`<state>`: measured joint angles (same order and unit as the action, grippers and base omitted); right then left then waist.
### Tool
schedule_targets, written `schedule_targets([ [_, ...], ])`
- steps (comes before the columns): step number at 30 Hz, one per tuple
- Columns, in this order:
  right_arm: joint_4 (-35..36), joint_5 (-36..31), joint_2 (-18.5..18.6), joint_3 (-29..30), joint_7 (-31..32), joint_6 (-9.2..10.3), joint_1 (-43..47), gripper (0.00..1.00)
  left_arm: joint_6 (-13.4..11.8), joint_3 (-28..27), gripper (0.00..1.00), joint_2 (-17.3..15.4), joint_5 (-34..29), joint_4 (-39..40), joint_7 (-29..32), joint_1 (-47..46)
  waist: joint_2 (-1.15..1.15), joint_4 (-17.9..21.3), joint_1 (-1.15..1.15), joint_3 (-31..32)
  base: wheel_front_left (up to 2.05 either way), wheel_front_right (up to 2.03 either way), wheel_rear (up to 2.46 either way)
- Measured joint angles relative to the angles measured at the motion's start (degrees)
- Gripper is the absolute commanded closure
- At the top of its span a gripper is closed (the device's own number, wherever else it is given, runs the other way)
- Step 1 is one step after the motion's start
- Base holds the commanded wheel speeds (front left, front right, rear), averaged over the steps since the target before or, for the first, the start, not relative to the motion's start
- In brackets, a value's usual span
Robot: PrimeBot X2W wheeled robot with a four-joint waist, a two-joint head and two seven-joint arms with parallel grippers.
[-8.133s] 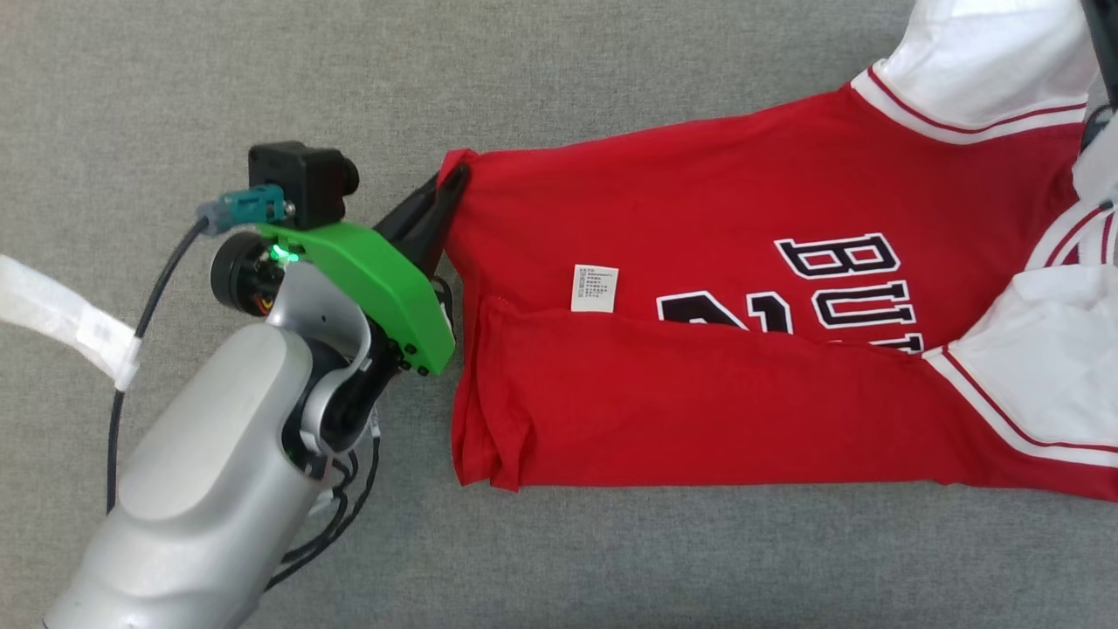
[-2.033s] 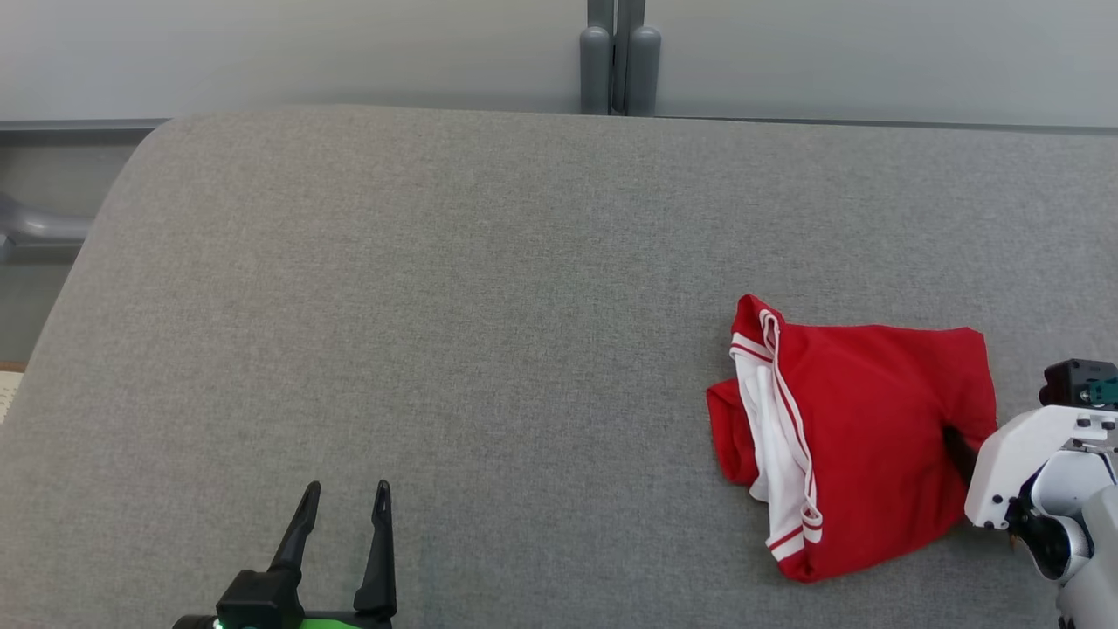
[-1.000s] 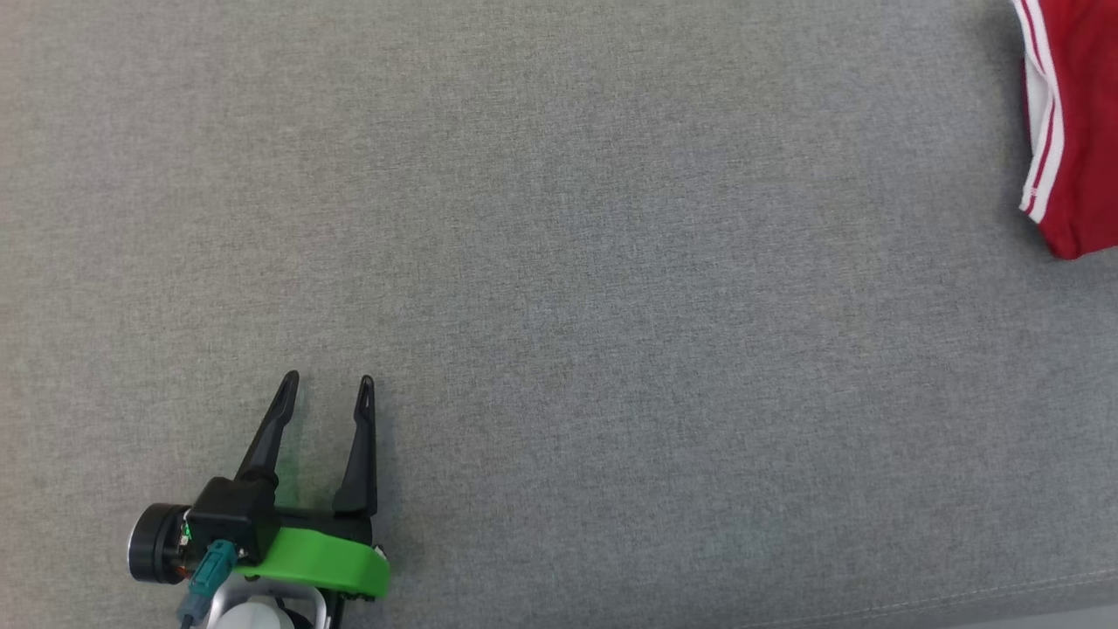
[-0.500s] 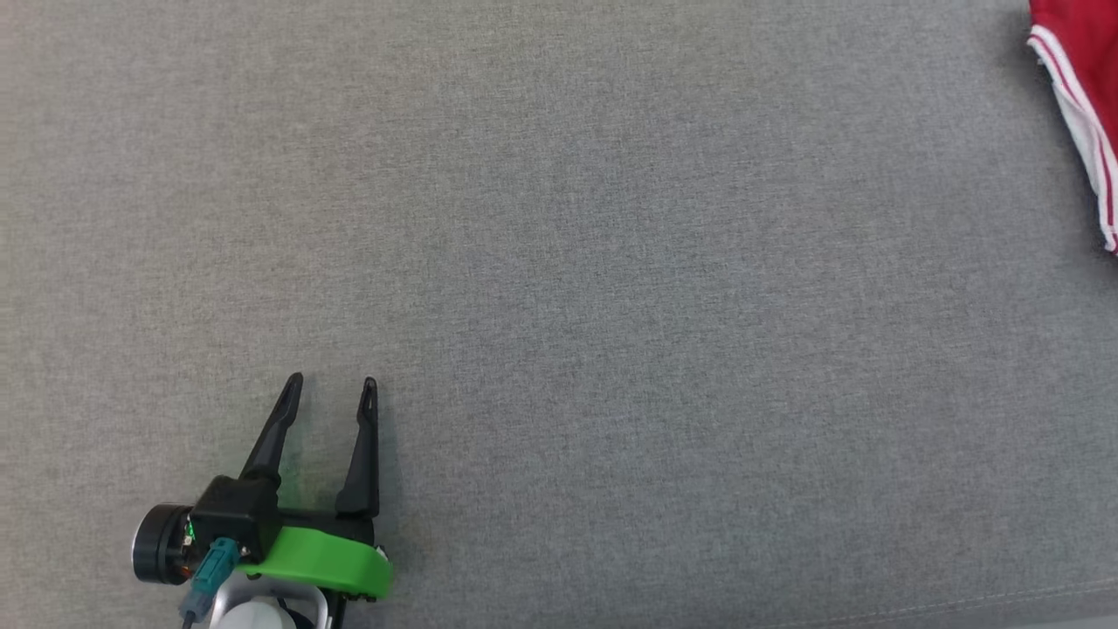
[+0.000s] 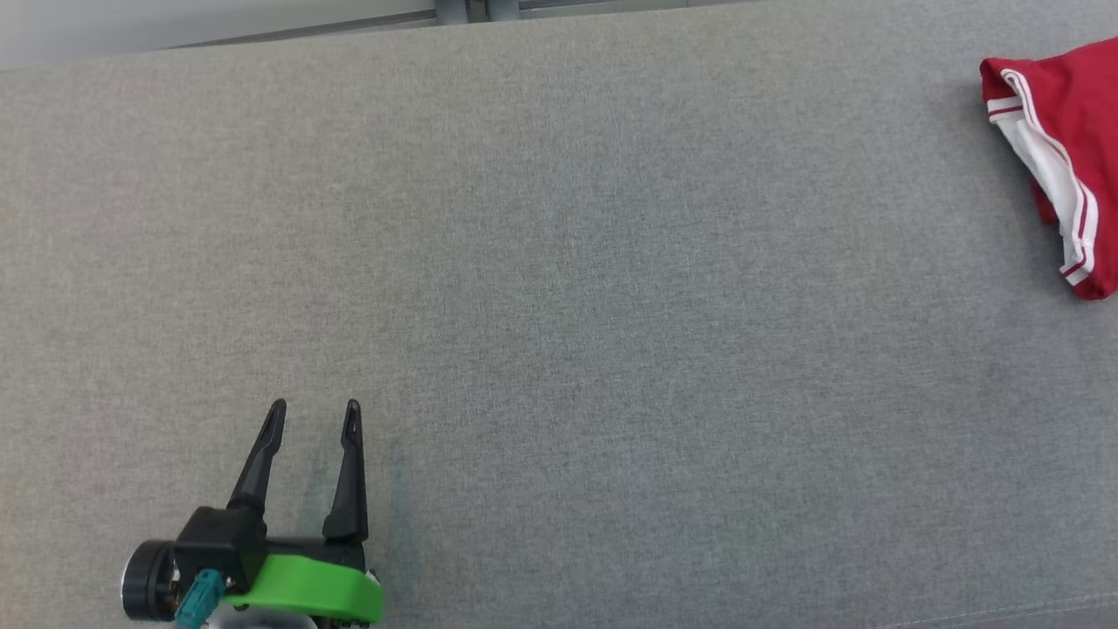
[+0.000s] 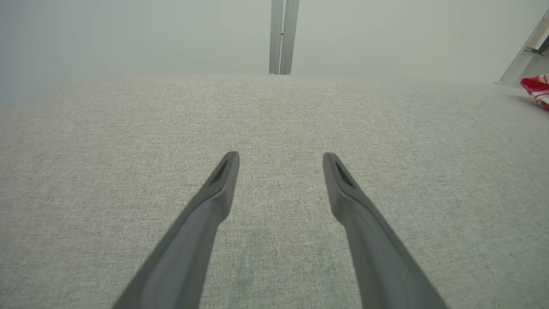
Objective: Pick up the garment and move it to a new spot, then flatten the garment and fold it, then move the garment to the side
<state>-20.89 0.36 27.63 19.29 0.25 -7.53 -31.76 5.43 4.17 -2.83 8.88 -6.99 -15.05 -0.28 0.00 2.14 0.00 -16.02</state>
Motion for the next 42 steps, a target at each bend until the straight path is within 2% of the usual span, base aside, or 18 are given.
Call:
schedule_targets([
  [3,2.4,-1.7,-3.3,-1.6,-6.8,0.0,6.8,0.0,-0.7,-0.2,0.0,0.0,0.7,0.2,0.0,2.0,0.0,0.0,0.0,2.8,0.0,0.0,0.0],
  [6,4.0,-2.3,-8.3,-3.4,-12.2,-0.01,14.0,0.0,-1.4,-0.4,0.0,0.0,1.2,0.4,0.0,4.2,0.0,0.2,0.0,6.1,0.0,0.0,0.0],
  [12,5.6,-2.6,-16.3,-6.4,-15.1,0.0,23.6,0.0,-2.3,-0.8,0.0,0.0,1.5,0.8,0.0,7.2,0.0,0.6,0.0,11.6,0.0,0.0,0.0],
  [16,8.2,-2.6,-20.1,-8.7,-15.2,0.0,28.2,0.0,-3.0,-1.2,0.0,0.0,1.9,0.9,0.0,7.3,0.0,1.1,0.0,14.2,0.0,0.0,0.0],
  [26,10.6,-2.4,-24.4,-11.9,-15.2,0.0,35.2,0.0,-2.8,-0.7,0.0,0.0,2.8,-3.4,0.0,7.1,0.0,0.9,0.0,17.0,0.0,0.0,0.0],
  [42,10.9,-0.5,-24.7,-13.8,-15.2,0.0,36.4,0.0,-4.5,-0.6,0.0,0.0,2.5,-6.4,0.0,6.7,0.0,0.3,0.0,17.5,0.0,0.0,0.0],
])
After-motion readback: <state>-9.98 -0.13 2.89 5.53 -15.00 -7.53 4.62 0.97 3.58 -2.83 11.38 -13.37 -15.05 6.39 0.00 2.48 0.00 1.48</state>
